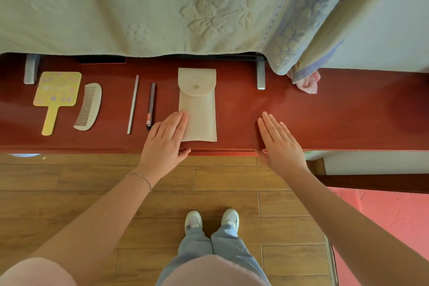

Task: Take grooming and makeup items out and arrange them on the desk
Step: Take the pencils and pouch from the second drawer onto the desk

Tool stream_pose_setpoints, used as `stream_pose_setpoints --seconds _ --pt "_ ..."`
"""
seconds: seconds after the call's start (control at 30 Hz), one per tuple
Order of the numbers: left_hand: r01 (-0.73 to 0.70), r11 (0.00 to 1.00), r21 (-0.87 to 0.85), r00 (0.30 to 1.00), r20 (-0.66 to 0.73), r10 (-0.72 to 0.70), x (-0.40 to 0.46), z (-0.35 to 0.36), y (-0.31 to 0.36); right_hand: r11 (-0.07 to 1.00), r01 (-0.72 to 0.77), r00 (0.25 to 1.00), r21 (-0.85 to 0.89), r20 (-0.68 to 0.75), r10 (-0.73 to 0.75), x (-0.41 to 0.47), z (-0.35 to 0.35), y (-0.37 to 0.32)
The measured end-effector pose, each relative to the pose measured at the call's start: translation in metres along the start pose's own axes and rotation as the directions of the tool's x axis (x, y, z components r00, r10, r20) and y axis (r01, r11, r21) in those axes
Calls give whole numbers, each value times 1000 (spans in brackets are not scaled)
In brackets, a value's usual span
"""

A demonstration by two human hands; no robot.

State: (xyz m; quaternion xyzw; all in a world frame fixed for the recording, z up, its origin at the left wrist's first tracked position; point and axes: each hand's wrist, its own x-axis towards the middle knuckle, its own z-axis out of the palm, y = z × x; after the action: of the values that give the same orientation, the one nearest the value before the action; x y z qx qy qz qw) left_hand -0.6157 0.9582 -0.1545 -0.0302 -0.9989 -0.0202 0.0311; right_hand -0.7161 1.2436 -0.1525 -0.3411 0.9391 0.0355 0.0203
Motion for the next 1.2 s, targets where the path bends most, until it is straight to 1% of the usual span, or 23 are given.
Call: stream_pose_setpoints --seconds 0.2,0.33,0.43,0.57,0.73,0.93,1.0,1.1,1.2 --pt "-21 999 -25 1000 19 21 -2 1 2 1000 -22 1000 -9 19 23 0 2 -6" --pt "-85 995 -43 995 51 87 -8 -5 8 1000 -23 1000 13 15 23 -11 -4 -9" --pt "-146 986 -79 987 61 151 -7 -12 20 993 -107 994 39 12 107 -32 -10 -7" --pt "-264 958 -110 961 53 270 10 -20 51 956 -279 960 90 13 279 -80 -17 9" --pt "-440 891 -110 892 64 448 39 -26 111 858 -502 864 107 22 503 -161 -25 35" --pt "-603 786 -138 786 65 615 62 -25 193 663 -738 671 120 37 740 -257 -33 52" --pt "-653 745 -140 745 59 664 68 -25 220 613 -783 620 108 49 783 -282 -32 55" --pt "-712 688 -143 690 40 722 73 -25 254 565 -818 572 107 56 818 -310 -27 59" --pt "-726 672 -147 678 16 735 79 -28 281 533 -840 539 104 50 841 -324 -25 67"
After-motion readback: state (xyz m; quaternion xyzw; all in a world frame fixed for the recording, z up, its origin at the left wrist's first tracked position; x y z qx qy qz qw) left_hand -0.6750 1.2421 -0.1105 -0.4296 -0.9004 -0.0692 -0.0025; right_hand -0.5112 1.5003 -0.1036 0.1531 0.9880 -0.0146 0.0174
